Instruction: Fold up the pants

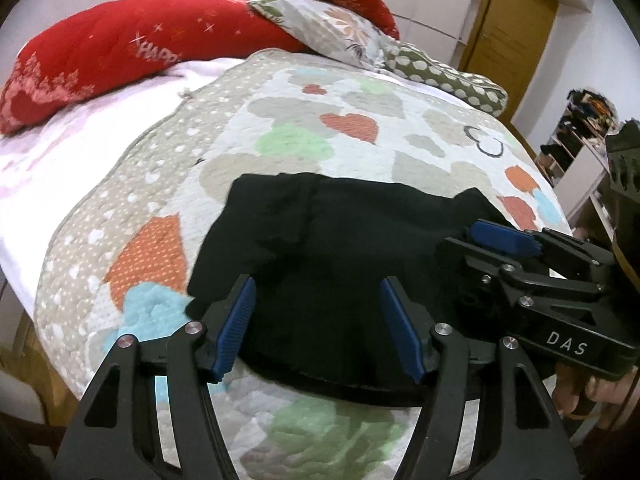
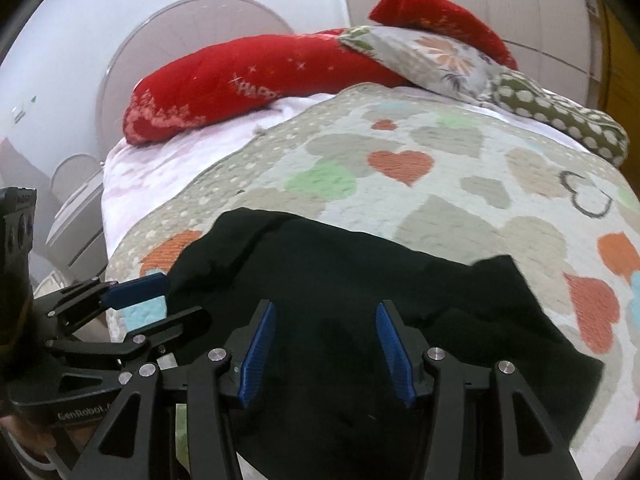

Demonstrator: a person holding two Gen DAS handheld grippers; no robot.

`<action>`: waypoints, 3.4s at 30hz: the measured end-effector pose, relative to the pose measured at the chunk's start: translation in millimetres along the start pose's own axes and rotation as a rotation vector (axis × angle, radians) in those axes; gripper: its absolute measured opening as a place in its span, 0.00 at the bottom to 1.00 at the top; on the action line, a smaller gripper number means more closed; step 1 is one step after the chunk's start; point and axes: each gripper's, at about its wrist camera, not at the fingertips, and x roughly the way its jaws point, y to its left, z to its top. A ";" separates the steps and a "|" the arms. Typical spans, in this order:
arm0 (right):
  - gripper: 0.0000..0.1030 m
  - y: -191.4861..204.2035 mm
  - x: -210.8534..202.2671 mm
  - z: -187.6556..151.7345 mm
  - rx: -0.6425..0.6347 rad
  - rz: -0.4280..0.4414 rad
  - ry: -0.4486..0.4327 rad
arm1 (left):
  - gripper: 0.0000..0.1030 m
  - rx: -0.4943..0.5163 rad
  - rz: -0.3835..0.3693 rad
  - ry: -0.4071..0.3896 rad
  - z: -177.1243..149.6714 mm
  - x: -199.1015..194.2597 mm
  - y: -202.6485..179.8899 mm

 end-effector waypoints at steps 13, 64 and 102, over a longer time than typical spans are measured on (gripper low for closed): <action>0.51 8.6 19.4 8.9 -0.018 0.012 0.031 | 0.63 -0.071 0.009 0.034 -10.3 3.2 22.5; 0.39 -30.8 -17.1 -71.0 -0.019 0.009 0.068 | 0.63 -0.263 -0.021 0.027 -17.9 -6.7 66.1; 0.24 10.8 99.6 86.4 0.023 0.326 0.024 | 0.29 -0.356 -0.227 -0.075 -15.7 1.3 68.3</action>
